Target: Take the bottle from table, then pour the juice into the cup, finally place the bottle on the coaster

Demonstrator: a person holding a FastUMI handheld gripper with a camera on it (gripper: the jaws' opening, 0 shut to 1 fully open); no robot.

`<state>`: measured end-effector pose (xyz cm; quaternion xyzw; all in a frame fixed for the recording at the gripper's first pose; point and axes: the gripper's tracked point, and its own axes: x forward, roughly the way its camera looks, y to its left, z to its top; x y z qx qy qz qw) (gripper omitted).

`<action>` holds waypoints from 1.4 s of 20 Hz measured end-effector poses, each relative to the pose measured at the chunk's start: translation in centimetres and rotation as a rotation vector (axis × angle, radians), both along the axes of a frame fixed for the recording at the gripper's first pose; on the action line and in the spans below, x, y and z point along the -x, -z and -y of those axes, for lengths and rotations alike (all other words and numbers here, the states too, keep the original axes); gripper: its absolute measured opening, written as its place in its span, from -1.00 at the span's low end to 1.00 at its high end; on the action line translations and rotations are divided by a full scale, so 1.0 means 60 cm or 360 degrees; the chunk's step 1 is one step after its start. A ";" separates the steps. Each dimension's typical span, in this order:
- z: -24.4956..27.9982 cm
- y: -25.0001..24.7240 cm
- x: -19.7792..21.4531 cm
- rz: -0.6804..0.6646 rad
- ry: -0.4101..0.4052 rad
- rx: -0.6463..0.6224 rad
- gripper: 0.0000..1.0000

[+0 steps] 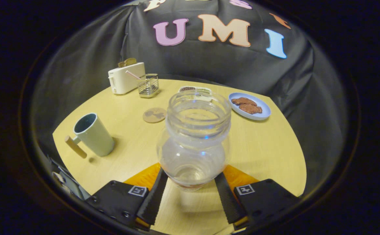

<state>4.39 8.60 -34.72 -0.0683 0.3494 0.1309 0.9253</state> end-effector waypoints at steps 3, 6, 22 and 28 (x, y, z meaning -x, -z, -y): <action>0.000 0.000 0.001 -0.0046 0.0037 -0.0005 0.59; 0.001 0.000 0.003 -0.0080 0.0110 -0.0009 0.50; -0.041 -0.020 -0.021 0.0024 0.0062 0.0312 0.27; -0.074 -0.069 -0.053 0.0134 0.0051 0.0472 0.27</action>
